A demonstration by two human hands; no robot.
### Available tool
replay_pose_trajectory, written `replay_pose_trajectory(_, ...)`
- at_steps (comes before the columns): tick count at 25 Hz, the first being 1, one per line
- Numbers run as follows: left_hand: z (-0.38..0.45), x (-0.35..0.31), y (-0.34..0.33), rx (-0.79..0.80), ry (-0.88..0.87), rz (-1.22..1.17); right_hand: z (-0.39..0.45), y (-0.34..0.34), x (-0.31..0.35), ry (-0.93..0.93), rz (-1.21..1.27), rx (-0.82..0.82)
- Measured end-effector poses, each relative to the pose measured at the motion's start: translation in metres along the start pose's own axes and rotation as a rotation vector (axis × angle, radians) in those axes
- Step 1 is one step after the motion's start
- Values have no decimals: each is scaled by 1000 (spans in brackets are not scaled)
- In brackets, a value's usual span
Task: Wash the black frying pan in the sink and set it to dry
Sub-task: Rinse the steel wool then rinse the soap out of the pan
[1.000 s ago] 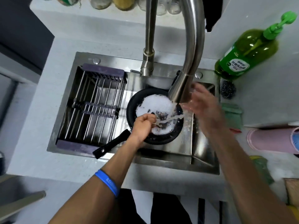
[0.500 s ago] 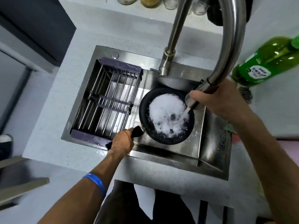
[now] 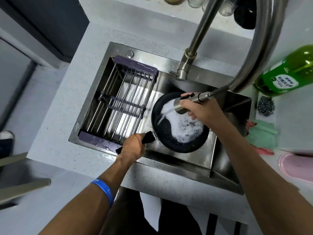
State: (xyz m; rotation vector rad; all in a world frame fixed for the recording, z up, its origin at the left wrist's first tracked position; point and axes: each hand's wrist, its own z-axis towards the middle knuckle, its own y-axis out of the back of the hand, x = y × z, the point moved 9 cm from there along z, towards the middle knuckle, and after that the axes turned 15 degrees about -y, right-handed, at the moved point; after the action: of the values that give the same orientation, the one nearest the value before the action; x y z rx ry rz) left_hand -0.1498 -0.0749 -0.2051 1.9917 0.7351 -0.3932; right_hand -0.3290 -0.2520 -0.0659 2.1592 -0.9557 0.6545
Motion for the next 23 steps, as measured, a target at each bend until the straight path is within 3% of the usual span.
replay_pose_trajectory(9,3,7,-3,-23,17,-24,17,14,11,65,1,-186)
replay_pose_trajectory(16,1,9,-4,-13,41,-24,16,23,32,228,-82,-199)
replay_pose_trajectory(23,1,5,-3,8,24,21,27,40,14,124,-48,-267)
